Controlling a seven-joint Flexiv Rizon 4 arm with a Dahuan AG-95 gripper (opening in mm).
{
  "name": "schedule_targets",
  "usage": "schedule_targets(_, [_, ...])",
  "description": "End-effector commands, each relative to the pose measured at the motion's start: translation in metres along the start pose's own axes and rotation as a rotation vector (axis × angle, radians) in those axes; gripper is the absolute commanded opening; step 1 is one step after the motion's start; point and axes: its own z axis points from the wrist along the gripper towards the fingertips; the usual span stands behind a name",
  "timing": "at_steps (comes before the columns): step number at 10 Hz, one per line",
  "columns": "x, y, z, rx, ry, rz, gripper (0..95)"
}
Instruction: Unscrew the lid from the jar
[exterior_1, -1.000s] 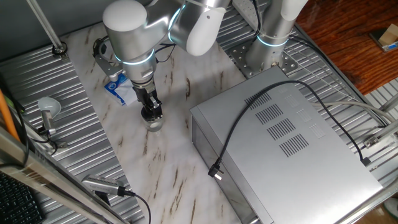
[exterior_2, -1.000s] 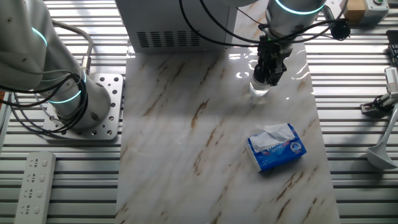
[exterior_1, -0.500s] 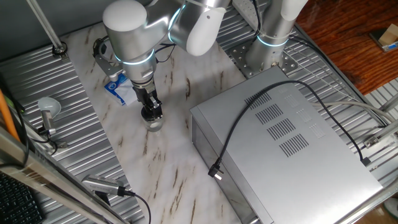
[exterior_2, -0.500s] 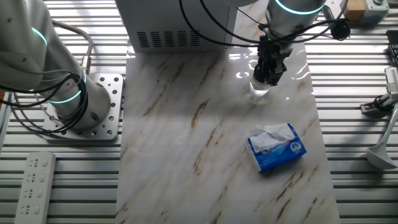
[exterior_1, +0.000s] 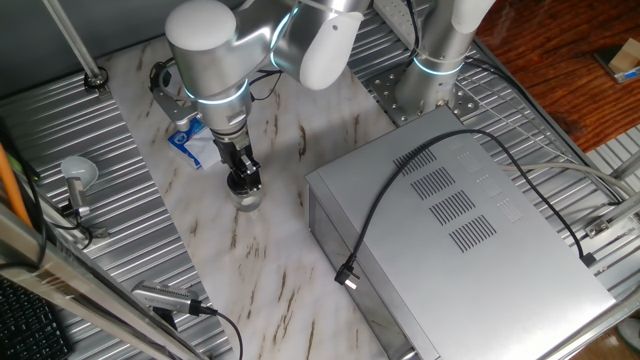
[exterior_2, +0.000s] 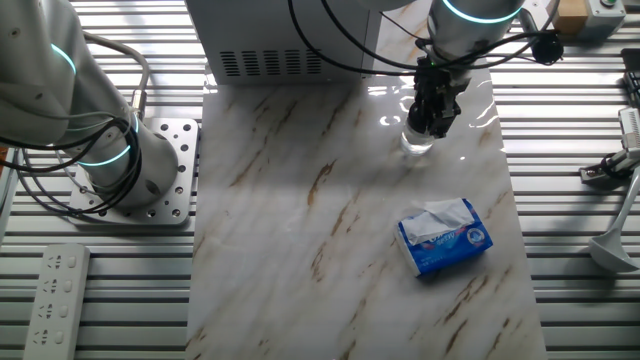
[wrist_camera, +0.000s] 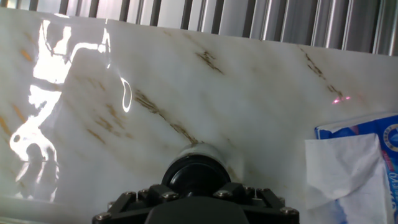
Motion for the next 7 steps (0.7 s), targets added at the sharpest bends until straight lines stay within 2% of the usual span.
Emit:
schedule_targets(1, [0.0001, 0.0002, 0.0005, 0.015, 0.006, -0.157, 57.0])
schedule_targets(7, [0.0001, 0.0002, -0.0002, 0.010, 0.005, -0.169, 57.0])
